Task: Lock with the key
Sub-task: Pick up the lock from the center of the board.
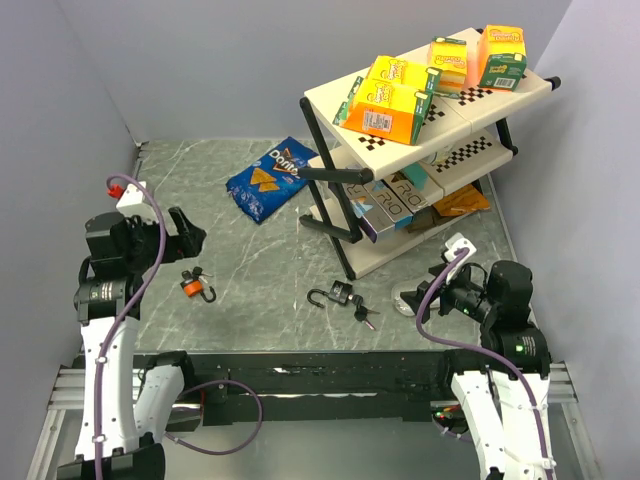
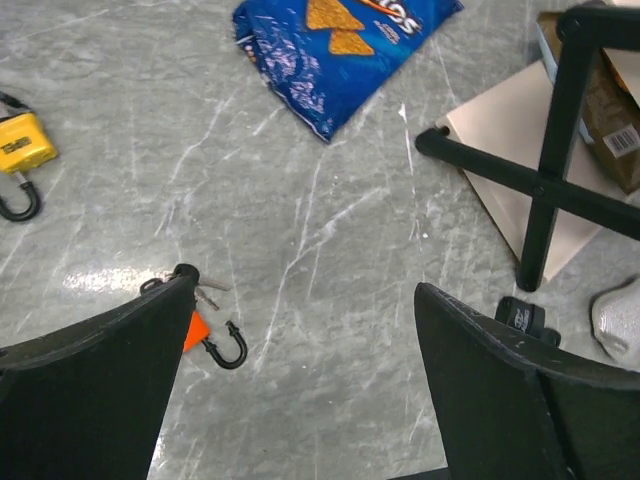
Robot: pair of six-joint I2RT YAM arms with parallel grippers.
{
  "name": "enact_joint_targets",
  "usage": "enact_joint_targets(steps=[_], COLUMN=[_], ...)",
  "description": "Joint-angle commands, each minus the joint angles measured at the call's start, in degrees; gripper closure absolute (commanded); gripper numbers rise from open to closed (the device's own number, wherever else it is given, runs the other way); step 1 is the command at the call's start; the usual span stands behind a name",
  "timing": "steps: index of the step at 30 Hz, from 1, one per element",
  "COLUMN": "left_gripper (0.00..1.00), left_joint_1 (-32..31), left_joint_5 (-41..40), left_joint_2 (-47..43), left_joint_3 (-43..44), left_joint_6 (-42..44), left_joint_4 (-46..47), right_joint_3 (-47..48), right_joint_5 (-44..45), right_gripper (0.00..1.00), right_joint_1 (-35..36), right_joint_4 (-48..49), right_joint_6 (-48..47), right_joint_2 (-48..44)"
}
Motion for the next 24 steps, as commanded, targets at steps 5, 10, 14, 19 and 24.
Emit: enact_joint_targets(steps=[5, 10, 14, 19, 24], left_gripper=[0.04, 0.04, 0.04, 0.04, 0.01], left_joint_1=[0.17, -1.31, -12.71, -28.8, -37.52], left_joint_5=[21.55, 37.39, 33.29, 25.27, 23.87], left_joint_2=[-1.04, 1.94, 9.22, 19.51, 31.38], left_joint_3=[-3.06, -6.66, -7.1, -5.09, -3.5], left_joint_6=[22.31, 36.14, 44.92, 53.97, 62.77], left_joint_4=[3.33, 5.86, 8.42, 10.53, 14.92], right_joint_3=[2.22, 3.18, 3.71, 3.97, 4.32], right_joint_5=[-3.74, -3.82, -3.65, -2.95, -2.07], right_gripper=[0.0, 0.0, 0.0, 0.0, 0.0], right_joint_1=[-0.32, -0.23, -0.23, -0.23, -0.32], right_joint_4=[-0.12, -0.65, -0.83, -0.74, -0.56], right_joint_6=[0.58, 0.58, 0.75, 1.19, 1.72], right_joint_2=[1.83, 1.74, 2.62, 4.2, 4.64])
